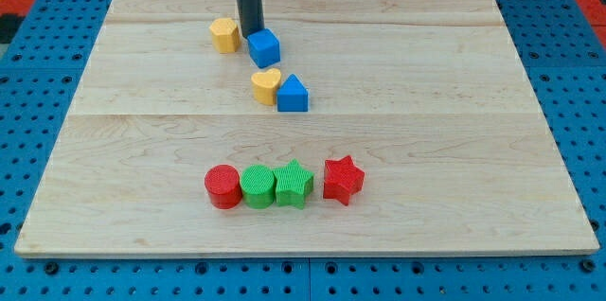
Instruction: Slide the yellow hexagon closer to the blue cube
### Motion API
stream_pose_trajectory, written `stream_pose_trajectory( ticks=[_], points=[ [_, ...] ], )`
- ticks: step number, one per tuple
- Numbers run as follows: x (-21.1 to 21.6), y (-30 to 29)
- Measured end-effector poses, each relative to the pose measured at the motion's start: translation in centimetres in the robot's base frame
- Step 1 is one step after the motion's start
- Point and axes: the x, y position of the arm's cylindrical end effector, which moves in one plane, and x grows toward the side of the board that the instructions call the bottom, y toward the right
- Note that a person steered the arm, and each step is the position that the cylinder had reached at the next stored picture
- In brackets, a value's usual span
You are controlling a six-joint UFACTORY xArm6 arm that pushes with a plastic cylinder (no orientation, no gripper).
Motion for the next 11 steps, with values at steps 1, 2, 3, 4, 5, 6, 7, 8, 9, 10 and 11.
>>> stream_pose_trajectory(
  ticks=[1,2,3,4,5,6,7,8,9,10,11],
  points=[
    [1.7,1.4],
    [1.4,1.9],
    [-0.7,1.9],
    [-1.9,-0.1],
    [-2.8,-2.1],
    [-3.4,-4.1],
    [-2.4,-5.4],
    [-1.3,-5.4],
    [0.0,-6.0],
    [1.0,-8.0],
    [1.2,-9.7]
  ],
)
